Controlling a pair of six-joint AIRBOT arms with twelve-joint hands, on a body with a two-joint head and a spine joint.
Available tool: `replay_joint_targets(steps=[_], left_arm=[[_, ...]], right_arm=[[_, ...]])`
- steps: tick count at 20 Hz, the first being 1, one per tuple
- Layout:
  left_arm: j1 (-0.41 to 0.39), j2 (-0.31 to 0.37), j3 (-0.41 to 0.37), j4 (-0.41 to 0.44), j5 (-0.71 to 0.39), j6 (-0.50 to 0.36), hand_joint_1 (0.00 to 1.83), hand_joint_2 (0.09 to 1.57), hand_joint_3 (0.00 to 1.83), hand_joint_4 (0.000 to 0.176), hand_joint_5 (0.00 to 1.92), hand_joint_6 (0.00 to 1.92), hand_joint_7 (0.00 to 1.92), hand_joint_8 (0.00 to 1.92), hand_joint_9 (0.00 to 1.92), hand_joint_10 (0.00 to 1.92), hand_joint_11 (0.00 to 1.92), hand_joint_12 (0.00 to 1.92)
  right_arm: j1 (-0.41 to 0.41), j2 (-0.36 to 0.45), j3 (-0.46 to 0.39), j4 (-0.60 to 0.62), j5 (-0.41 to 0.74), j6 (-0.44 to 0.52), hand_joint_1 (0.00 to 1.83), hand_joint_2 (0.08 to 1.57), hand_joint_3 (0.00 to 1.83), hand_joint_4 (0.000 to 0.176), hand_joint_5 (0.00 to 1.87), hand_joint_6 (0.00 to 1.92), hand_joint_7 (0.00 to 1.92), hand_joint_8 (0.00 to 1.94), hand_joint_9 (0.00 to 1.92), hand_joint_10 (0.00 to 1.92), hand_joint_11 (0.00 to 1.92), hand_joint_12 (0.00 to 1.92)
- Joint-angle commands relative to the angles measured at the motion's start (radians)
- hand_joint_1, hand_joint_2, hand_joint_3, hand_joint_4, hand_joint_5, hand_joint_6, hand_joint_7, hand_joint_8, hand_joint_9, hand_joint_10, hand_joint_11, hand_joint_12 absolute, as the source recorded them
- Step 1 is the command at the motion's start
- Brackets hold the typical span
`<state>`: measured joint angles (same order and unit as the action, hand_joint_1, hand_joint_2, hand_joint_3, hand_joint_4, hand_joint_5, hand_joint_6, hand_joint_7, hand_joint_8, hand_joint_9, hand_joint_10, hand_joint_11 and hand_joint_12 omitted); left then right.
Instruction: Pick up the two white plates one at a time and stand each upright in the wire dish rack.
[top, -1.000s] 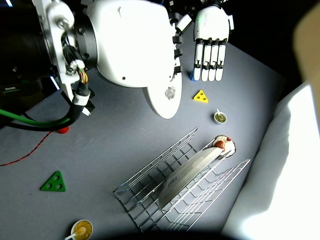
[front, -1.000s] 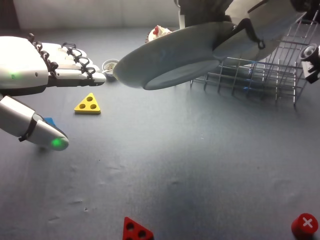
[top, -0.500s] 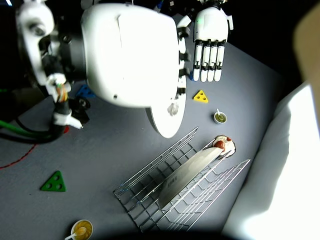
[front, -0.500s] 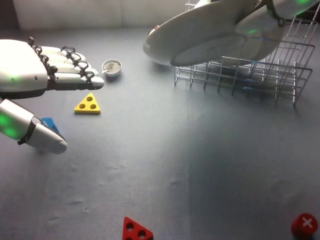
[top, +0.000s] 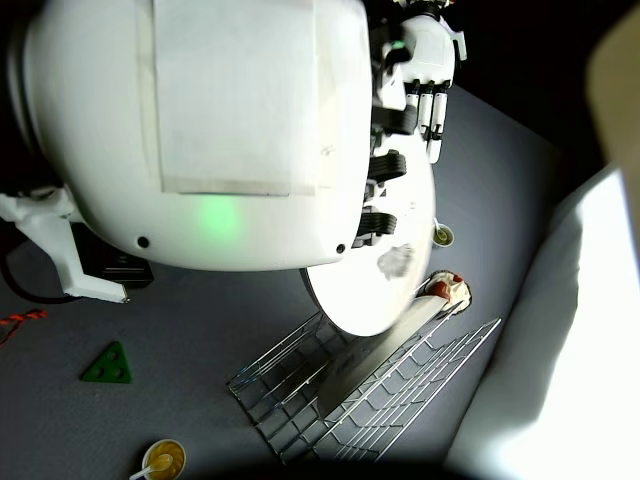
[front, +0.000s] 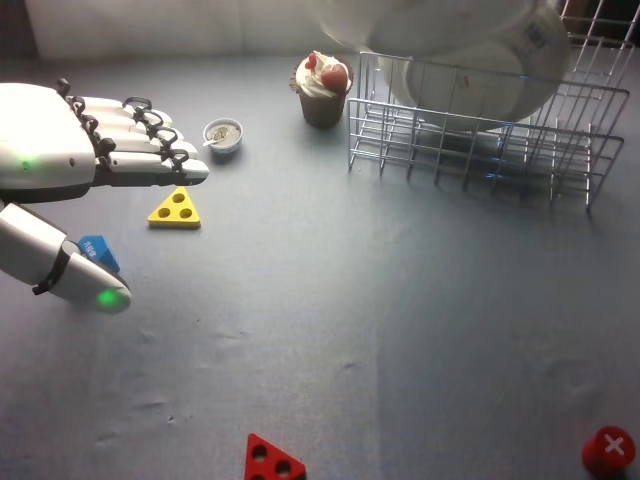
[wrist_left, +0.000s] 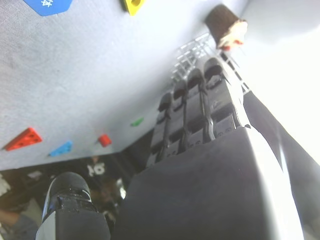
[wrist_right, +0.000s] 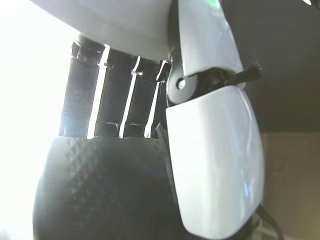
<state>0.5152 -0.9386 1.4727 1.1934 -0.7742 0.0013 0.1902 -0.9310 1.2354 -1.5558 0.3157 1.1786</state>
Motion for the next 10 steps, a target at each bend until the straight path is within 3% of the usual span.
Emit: replay_joint_targets(steps=[1, 10], left_arm=[[-0.006, 0.005, 0.001, -0.055, -0.059, -0.001, 0.00, 0.92, 0.00, 0.000, 0.03, 0.00, 0.06, 0.00, 0.06, 0.00, 0.06, 0.00], [-0.005, 0.036, -0.056, -0.002, -0.087, -0.001, 0.00, 0.91, 0.00, 0.000, 0.04, 0.01, 0.07, 0.01, 0.07, 0.01, 0.06, 0.01]], right_arm=[[0.022, 0.008, 0.011, 0.062, 0.003, 0.024, 1.49, 1.06, 0.00, 0.000, 0.95, 0.95, 1.09, 0.50, 1.13, 0.73, 0.99, 1.40], [0.042, 0.017, 0.032, 0.056, -0.010, 0.263, 1.49, 1.07, 0.00, 0.000, 0.92, 1.00, 1.03, 0.60, 1.09, 0.80, 0.98, 1.42]])
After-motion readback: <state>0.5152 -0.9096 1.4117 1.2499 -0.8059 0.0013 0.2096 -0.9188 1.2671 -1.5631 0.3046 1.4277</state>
